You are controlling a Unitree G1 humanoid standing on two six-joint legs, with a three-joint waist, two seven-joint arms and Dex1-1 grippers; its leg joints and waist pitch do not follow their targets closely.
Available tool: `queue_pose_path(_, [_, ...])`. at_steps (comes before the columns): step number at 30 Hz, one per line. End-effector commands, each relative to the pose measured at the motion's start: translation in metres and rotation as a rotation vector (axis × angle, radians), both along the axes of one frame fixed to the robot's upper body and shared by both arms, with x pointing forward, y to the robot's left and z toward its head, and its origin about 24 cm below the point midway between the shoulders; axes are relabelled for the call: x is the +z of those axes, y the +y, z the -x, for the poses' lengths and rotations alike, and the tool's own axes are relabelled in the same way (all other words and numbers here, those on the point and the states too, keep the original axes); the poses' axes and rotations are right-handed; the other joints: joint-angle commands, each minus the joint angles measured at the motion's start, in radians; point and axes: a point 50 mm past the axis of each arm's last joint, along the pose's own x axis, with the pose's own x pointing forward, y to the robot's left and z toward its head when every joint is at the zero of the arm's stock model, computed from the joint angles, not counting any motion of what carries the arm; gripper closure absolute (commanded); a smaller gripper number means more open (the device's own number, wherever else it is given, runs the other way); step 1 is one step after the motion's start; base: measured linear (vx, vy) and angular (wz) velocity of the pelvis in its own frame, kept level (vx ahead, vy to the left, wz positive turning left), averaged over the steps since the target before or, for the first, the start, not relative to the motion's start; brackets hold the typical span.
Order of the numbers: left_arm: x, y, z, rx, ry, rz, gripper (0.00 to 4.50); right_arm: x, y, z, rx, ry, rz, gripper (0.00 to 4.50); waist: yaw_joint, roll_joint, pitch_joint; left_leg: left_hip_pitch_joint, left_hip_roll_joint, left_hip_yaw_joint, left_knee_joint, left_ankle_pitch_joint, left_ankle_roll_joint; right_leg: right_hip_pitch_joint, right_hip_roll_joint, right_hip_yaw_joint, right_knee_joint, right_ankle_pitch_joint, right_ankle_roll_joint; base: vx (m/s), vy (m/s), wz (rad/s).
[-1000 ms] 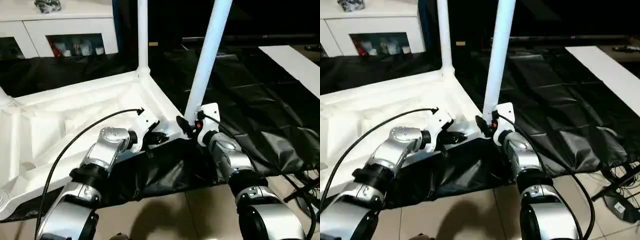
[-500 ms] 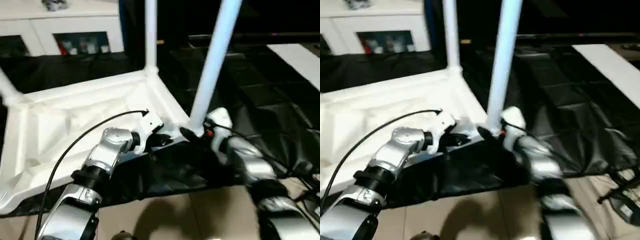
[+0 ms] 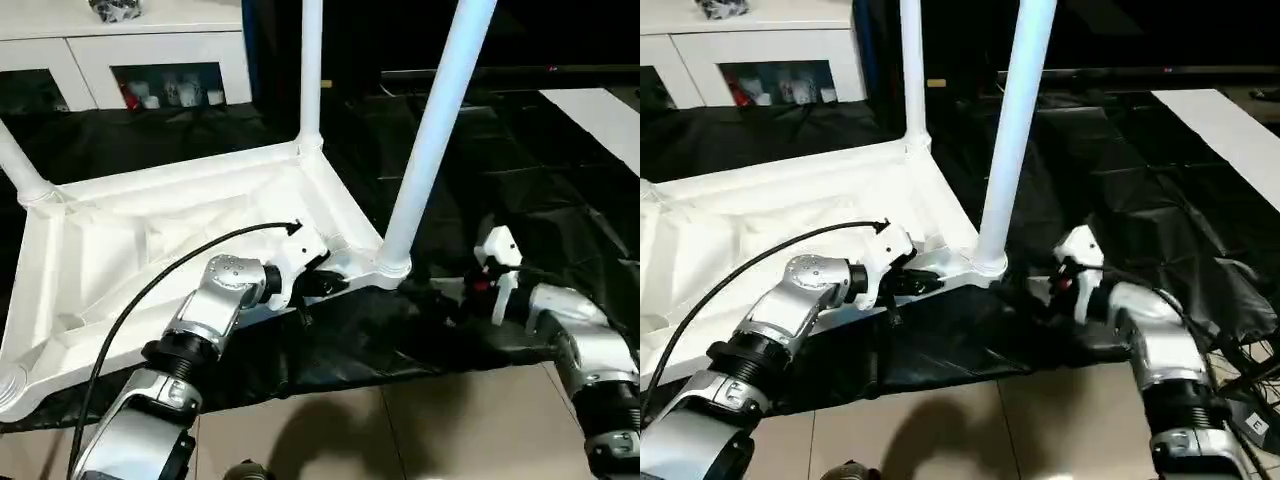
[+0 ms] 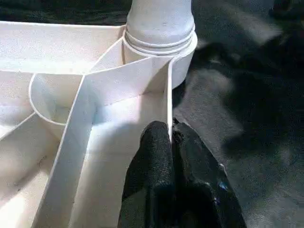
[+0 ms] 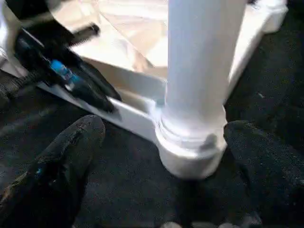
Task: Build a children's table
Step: Rotate leg to tighten
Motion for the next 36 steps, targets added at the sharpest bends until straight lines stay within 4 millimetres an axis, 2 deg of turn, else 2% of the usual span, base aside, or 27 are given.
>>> queue_pose_path(1, [-0.004,-0.006,0.01,-0.101,0.029,0.039,4.5,0.004,0.005,-0.002,0.023,-0.019,0.007,0.02,0.0,-0.02,-0.063,0.008,0.035,-0.017,-0.046,-0.135,0.105,0.051,-0.071,0.043,-0.073,-0.115,-0.207,0.0,0.0,0.0])
queue_pose_path(3, [-0.003,-0.006,0.012,-0.133,0.031,0.044,4.5,0.003,0.008,-0.004,0.026,-0.029,0.028,0.02,0.002,-0.017,-0.062,0.007,0.035,-0.017,-0.048,-0.143,0.097,0.051,-0.075,0.044,-0.075,-0.141,-0.202,0.0,0.0,0.0])
queue_pose_path(6, [-0.002,-0.002,0.017,-0.2,0.041,0.035,4.5,-0.001,0.016,-0.011,0.042,-0.042,0.084,0.02,-0.001,-0.021,-0.062,0.008,0.036,-0.019,-0.049,-0.146,0.081,0.05,-0.077,0.043,-0.073,-0.165,-0.199,0.0,0.0,0.0])
queue_pose_path(11, [-0.001,0.005,0.02,-0.251,0.051,0.005,4.5,-0.005,0.026,-0.015,0.104,-0.022,0.121,0.02,0.0,-0.018,-0.063,0.01,0.036,-0.016,-0.048,-0.135,0.083,0.048,-0.074,0.046,-0.068,-0.13,-0.208,0.0,0.0,0.0])
queue_pose_path(12, [-0.001,0.007,0.02,-0.262,0.053,-0.002,4.5,-0.005,0.029,-0.016,0.127,-0.014,0.114,0.2,0.002,-0.018,-0.064,0.009,0.036,-0.015,-0.047,-0.13,0.085,0.049,-0.073,0.045,-0.066,-0.113,-0.212,0.0,0.0,0.0])
queue_pose_path(13, [-0.001,0.01,0.02,-0.275,0.056,-0.011,4.5,-0.005,0.032,-0.017,0.151,-0.003,0.108,0.2,0.002,-0.022,-0.064,0.008,0.036,-0.015,-0.046,-0.127,0.089,0.05,-0.073,0.045,-0.064,-0.1,-0.216,0.0,0.0,0.0])
queue_pose_path(14, [-0.001,0.012,0.021,-0.285,0.059,-0.017,4.5,-0.005,0.034,-0.018,0.174,0.003,0.107,0.2,0.002,-0.02,-0.065,0.006,0.035,-0.016,-0.045,-0.125,0.092,0.052,-0.074,0.044,-0.061,-0.096,-0.22,0.0,0.0,0.0])
queue_pose_path(15, [0.0,0.015,0.021,-0.295,0.063,-0.021,4.5,-0.006,0.036,-0.018,0.196,0.008,0.106,0.48,0.001,-0.019,-0.064,0.007,0.036,-0.015,-0.046,-0.128,0.091,0.051,-0.074,0.044,-0.063,-0.101,-0.219,0.0,0.0,0.0])
queue_pose_path(24, [0.003,0.032,0.021,-0.364,0.093,-0.06,4.5,-0.007,0.05,-0.018,0.383,0.062,0.118,1.09,-0.003,-0.021,-0.062,0.008,0.039,-0.016,-0.046,-0.144,0.08,0.049,-0.075,0.045,-0.059,-0.115,-0.233,0.0,0.0,0.0])
queue_pose_path(29, [0.006,0.036,0.019,-0.359,0.096,-0.06,4.5,-0.009,0.055,-0.016,0.435,0.079,0.119,1.51,-0.001,-0.022,-0.062,0.009,0.039,-0.015,-0.045,-0.141,0.08,0.049,-0.076,0.046,-0.056,-0.104,-0.24,0.0,0.0,0.0])
queue_pose_path(36, [0.007,0.034,0.013,-0.279,0.094,-0.021,4.5,-0.017,0.068,-0.012,0.439,0.096,0.072,1.89,-0.001,-0.019,-0.06,0.011,0.04,-0.017,-0.047,-0.172,0.06,0.047,-0.078,0.047,-0.061,-0.155,-0.234,0.0,0.0,0.0])
